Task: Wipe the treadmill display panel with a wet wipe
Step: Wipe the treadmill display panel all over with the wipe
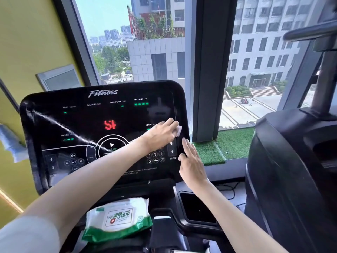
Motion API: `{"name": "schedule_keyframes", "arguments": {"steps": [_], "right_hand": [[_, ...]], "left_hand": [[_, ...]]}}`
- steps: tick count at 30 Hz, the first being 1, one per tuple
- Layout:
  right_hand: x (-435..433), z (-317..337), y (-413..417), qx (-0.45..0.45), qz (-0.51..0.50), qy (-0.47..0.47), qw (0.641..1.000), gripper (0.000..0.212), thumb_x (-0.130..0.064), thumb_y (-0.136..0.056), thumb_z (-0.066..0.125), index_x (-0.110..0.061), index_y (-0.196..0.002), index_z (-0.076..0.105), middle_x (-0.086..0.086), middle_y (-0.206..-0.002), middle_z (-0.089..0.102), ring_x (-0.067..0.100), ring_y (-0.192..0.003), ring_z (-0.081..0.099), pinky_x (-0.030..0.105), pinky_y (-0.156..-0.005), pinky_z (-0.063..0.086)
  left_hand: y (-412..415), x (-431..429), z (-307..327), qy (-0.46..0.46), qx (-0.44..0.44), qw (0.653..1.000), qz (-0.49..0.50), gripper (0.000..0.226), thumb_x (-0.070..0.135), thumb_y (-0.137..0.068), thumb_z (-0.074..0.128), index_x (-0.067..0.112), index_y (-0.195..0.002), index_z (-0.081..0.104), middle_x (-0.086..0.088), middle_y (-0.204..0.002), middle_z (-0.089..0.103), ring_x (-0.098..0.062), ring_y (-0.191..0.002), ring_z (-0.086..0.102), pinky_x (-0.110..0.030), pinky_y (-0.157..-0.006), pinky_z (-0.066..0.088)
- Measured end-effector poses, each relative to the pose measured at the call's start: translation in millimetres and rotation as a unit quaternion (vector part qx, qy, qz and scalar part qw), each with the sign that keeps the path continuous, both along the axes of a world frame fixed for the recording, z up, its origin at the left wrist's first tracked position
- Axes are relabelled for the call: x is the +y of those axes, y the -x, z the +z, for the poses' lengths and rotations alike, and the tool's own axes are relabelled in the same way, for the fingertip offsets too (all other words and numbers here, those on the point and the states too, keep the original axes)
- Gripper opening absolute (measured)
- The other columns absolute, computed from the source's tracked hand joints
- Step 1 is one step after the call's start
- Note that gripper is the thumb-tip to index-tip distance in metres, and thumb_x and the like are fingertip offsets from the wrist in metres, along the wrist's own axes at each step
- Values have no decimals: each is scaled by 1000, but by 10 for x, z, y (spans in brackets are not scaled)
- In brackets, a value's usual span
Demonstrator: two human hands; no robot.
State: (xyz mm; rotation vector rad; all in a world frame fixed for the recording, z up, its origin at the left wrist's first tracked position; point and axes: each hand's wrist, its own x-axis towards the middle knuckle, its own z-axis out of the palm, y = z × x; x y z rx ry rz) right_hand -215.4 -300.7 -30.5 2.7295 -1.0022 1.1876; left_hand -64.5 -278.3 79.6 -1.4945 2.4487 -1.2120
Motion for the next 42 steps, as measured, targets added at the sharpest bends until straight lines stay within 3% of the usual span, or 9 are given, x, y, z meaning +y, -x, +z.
{"name": "schedule_keyframes", "arguments": {"steps": [4,11,18,21,27,30,35,39,42], "right_hand": [[-64,192,-63,-17,3,12,1000,26,14,-61,72,-4,-58,54,26,-135,47,36,-126,46,46,-101,42],[-169,334,-181,-14,15,31,999,23,12,-61,72,-4,-59,56,27,-136,45,34,-127,45,44,-106,34],[-235,480,-289,-5,18,53,998,21,10,-60,75,-3,-59,58,27,-136,46,33,-128,45,44,-108,31],[-255,544,-315,1,16,68,998,21,11,-58,76,-2,-58,58,28,-133,48,34,-125,47,46,-106,31],[-261,705,-410,1,28,64,998,20,11,-61,74,-2,-58,59,27,-134,47,37,-125,47,48,-104,38],[-207,791,-492,1,34,74,997,20,11,-59,75,-2,-58,59,29,-131,49,36,-125,48,46,-105,37],[-19,879,-717,5,60,75,995,22,10,-56,78,-2,-59,60,28,-130,50,35,-125,47,45,-104,34],[193,944,-1018,12,78,84,993,19,9,-61,77,-1,-64,61,27,-135,46,26,-131,23,39,-107,22],[347,978,-1293,14,100,90,991,19,8,-59,80,1,-66,63,29,-130,50,32,-130,37,43,-106,30]], "left_hand": [[-61,-81,149,15,-19,1000,6,28,-6,-71,47,2,-98,45,-9,-83,54,-24,-78,54,-30,-52,52],[-135,-216,314,65,-50,996,45,43,-6,-82,22,3,-100,59,-6,-84,53,-21,-76,50,-29,-55,50],[-132,-323,459,125,-20,988,89,37,-8,-82,28,-2,-102,59,-9,-83,55,-23,-74,53,-28,-51,49],[-119,-385,501,123,-4,986,116,25,-5,-79,55,-3,-103,61,-7,-85,54,-21,-76,52,-27,-51,48],[27,-323,681,98,14,969,225,11,0,-69,65,9,-74,66,0,-76,53,-15,-71,51,-21,-44,31],[-24,-240,717,97,25,963,250,16,-1,-63,68,10,-74,66,-1,-77,54,-15,-72,52,-21,-44,29],[-367,43,707,109,103,957,249,25,-8,-60,67,6,-80,62,-6,-80,55,-21,-76,53,-23,-45,34],[-629,260,711,90,260,934,230,18,-5,-77,58,9,-87,52,-7,-98,46,-24,-94,41,-28,-57,33],[-804,416,728,90,297,924,224,13,0,-81,57,11,-85,51,-7,-99,42,-23,-96,38,-28,-58,32]]}}
